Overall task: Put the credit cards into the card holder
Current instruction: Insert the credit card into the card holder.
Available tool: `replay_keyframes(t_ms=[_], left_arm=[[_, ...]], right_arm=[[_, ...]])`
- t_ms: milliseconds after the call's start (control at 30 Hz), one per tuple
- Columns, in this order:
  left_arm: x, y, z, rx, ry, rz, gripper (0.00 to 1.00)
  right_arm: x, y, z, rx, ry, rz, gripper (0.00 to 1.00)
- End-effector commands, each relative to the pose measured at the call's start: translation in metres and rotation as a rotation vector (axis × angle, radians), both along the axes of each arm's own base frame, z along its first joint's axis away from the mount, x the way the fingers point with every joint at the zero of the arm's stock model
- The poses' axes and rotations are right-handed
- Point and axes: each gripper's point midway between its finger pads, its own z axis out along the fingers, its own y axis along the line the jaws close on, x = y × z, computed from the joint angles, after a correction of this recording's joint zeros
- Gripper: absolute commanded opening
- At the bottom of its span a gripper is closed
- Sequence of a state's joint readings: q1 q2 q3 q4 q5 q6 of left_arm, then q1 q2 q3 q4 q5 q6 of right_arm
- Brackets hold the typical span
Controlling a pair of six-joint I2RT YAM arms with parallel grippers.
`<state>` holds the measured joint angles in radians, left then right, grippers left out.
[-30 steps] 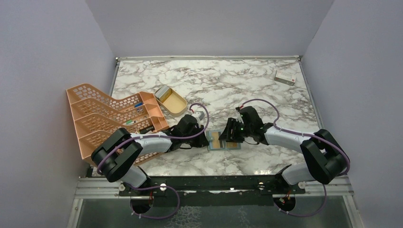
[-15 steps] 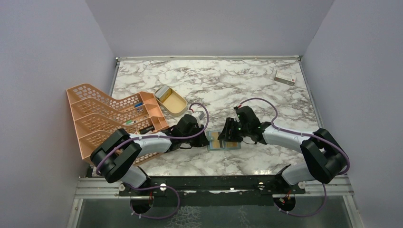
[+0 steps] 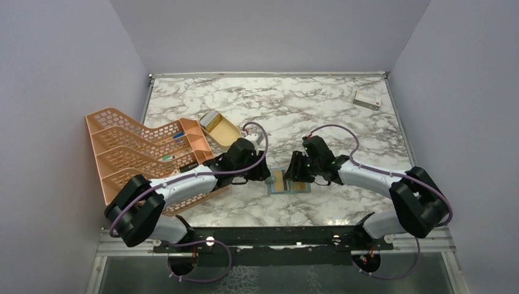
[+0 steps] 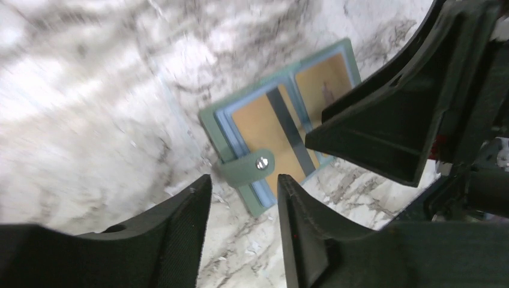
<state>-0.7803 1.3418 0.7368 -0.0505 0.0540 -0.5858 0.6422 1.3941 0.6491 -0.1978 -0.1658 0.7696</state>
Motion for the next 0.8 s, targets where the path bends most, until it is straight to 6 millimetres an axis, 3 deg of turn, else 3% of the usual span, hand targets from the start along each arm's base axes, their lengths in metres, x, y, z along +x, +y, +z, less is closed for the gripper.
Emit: replay_keyframes(t_ms=[0,267,500,600,767], left_arm=[[0.030,0.037,0.026,0.204,-0.137,0.045,0.54],[0.088,0.098,0.055,0.420,-0.226,0.107,0.60],[0.129,0.144,0.050,0.630,-0.207,0.150,0.62],[0.133,0.137,0.051,0.601,-0.185,0.120,0.60],[0.107,0.075,0.064,0.250,-0.103,-0.009,0.55]], right_arm=[[0.002,0.010,0.032,0.053,-0.096,0.083,0.46],[-0.002,0.003,0.055,0.066,-0.213,0.144,0.46],[-0.007,0.004,0.055,0.080,-0.207,0.154,0.40],[-0.007,0.006,0.050,0.084,-0.190,0.149,0.35],[-0.006,0.014,0.034,0.089,-0.135,0.152,0.26]])
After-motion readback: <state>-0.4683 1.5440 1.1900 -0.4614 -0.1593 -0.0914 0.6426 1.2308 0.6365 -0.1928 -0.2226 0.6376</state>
